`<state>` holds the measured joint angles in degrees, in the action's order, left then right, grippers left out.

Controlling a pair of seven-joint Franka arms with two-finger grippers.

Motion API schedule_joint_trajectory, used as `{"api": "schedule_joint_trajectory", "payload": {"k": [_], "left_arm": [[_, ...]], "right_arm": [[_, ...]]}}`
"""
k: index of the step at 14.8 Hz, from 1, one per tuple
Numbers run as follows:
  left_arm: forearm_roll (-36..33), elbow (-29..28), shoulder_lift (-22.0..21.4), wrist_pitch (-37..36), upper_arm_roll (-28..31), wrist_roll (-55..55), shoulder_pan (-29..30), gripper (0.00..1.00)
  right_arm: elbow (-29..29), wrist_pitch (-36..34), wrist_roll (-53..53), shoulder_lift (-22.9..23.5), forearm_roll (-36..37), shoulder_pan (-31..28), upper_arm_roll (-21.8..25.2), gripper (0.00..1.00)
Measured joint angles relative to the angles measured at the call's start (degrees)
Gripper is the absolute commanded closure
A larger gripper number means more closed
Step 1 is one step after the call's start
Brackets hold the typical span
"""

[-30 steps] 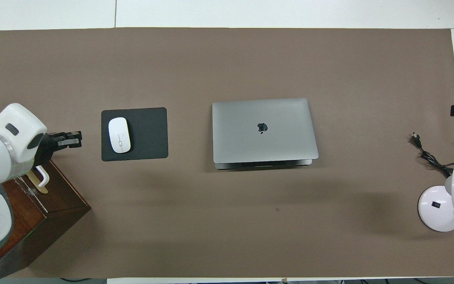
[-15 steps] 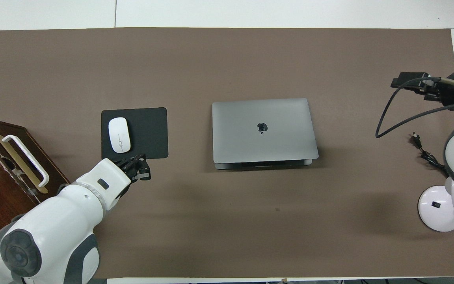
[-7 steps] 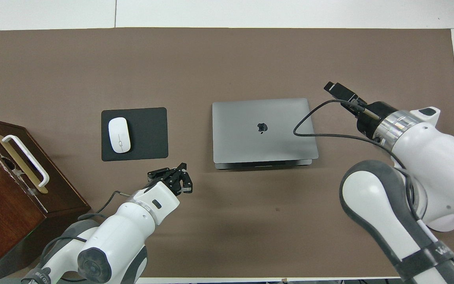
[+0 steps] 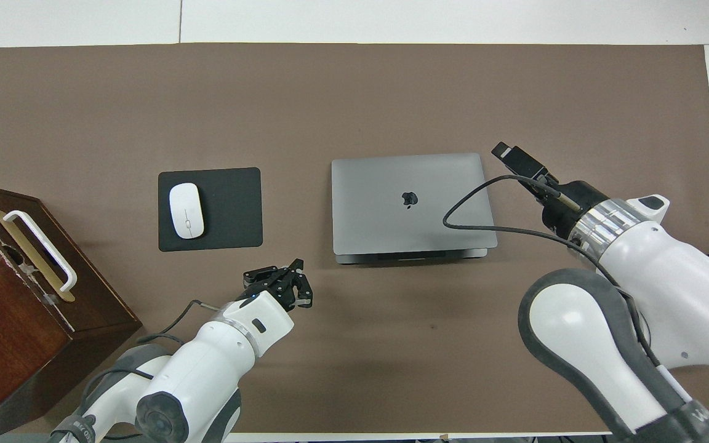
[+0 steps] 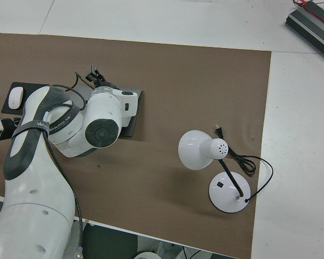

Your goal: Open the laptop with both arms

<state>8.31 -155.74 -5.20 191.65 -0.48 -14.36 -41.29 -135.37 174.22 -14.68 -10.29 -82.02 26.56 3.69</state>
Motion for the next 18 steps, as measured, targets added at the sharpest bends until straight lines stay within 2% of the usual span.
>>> {"api": "schedule_joint_trajectory", "payload": {"k": [3, 6, 9, 12, 18], "left_arm": [[0.0, -0.2, 2.0, 3.4, 0.0, 0.0, -1.0, 1.00], [0.5, -0.4, 4.7, 6.3, 0.1, 0.0, -2.3, 1.00], [1.6, -0.3, 6.4, 7.4, 0.1, -0.1, -3.8, 1.00], [1.8, 0.4, 7.7, 7.5, 0.2, -0.1, -4.0, 1.00], [1.8, 5.7, 13.2, 7.8, 0.4, -0.1, -4.0, 1.00]], "right_arm": [[-0.3, 0.5, -3.5, -0.7, -5.5, 0.7, 0.0, 0.00], [-0.7, 5.1, -5.2, -1.3, -11.5, 5.4, 0.0, 0.00], [-0.9, 6.8, -7.4, -1.7, -18.1, 8.7, -0.1, 0.00], [-1.1, 7.8, -7.6, -2.0, -21.8, 10.2, -0.1, 0.00], [-1.9, 13.1, -7.6, -1.4, -28.4, 14.2, -0.2, 0.00]]}}
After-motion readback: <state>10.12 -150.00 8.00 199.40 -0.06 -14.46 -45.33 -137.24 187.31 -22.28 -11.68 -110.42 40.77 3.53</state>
